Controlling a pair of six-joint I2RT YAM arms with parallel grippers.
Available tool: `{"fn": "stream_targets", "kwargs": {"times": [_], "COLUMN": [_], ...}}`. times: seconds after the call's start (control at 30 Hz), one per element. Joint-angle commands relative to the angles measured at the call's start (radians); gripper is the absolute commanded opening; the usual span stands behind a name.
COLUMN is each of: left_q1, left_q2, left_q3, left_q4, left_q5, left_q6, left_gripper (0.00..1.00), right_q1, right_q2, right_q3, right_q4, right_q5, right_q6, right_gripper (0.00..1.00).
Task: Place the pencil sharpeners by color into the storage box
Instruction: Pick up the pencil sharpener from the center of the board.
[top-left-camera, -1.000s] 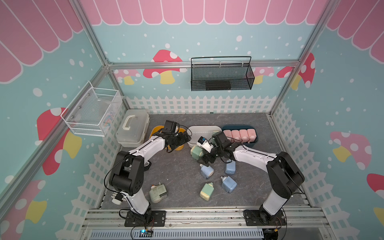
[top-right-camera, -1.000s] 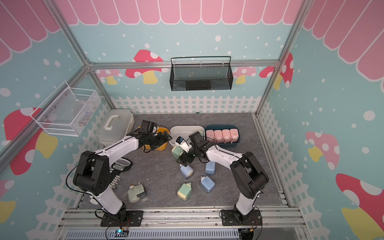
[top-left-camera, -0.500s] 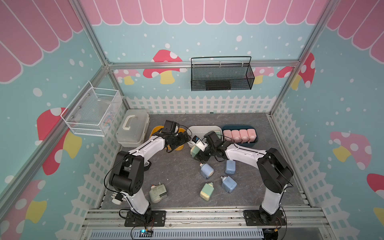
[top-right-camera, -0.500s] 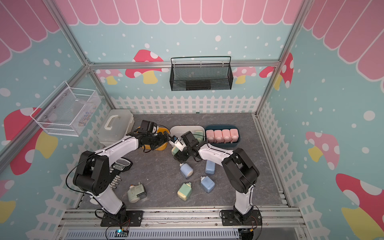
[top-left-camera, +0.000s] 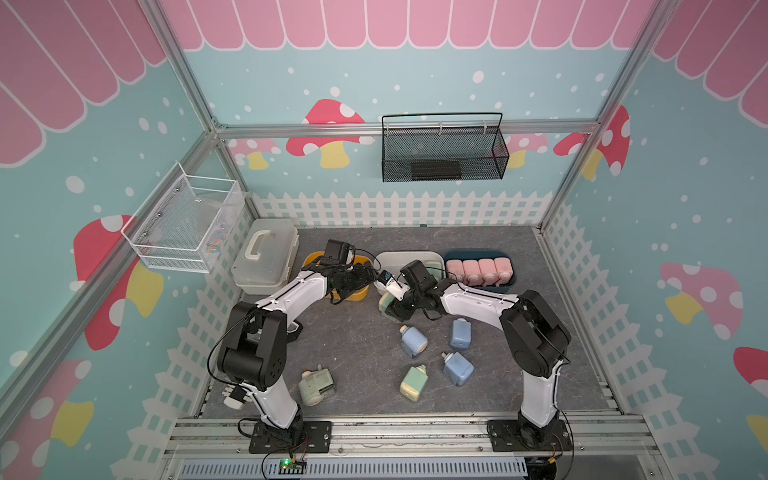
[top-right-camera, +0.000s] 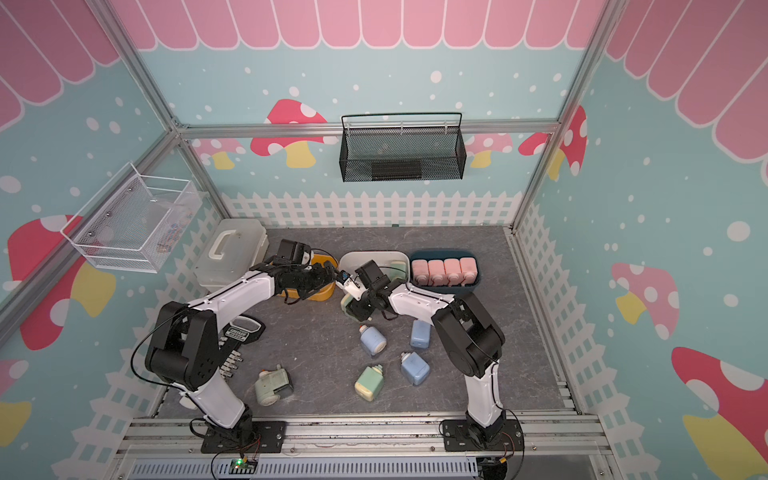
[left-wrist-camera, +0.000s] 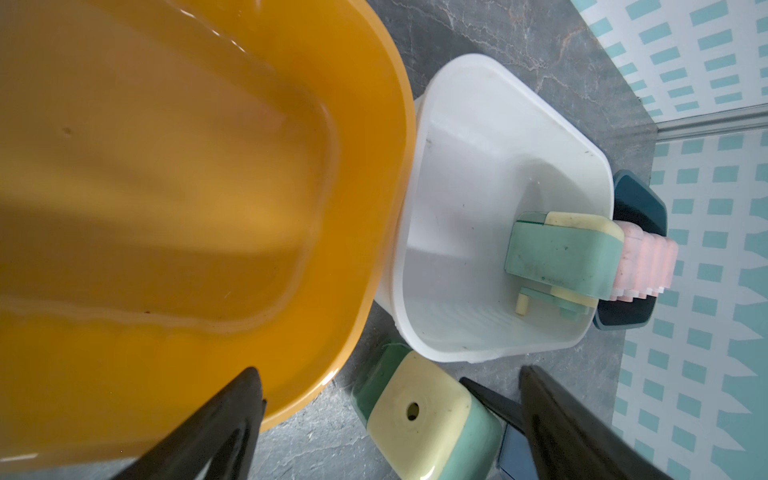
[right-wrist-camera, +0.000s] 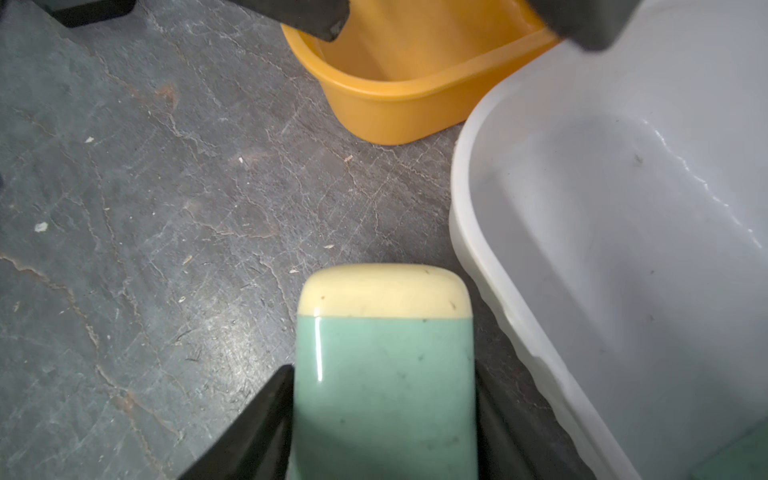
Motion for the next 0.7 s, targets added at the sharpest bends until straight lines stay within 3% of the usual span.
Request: {"fn": "stream_targets", "kwargs": {"times": [0.0,0.17,0.27,0.67], "left_q1": [-0.007,0.0,0.001,0.041], "left_q2": [0.008,0.057,0.098,0.332], "left_q3": [0.004,0.065,0.119,0.341], "left_q4": [-0.007,-0.007,-0.007,0.063], "left_q5": [0.043,0.065,0.068,0.067], "left_q6": [0.025,0.024,0.026,-0.058], "left_gripper": [0.97,0.96,0.96,0.96], "right_q1": [0.012,0.012,0.013,0.003], "right_q2": [-0.002,-0.061,-0.109,-0.246], "right_q3": [0.018,-0.013,-0.037,-0.056], "right_q4": [0.002,0.013,0.022,-0.033], "right_q5": [-0.006,-0.018,-0.038,-0.048], "right_q6": [-0.008,-0.006,-0.011,-0.017], "right_gripper": [0.5,0.24,0.01,0.0]}}
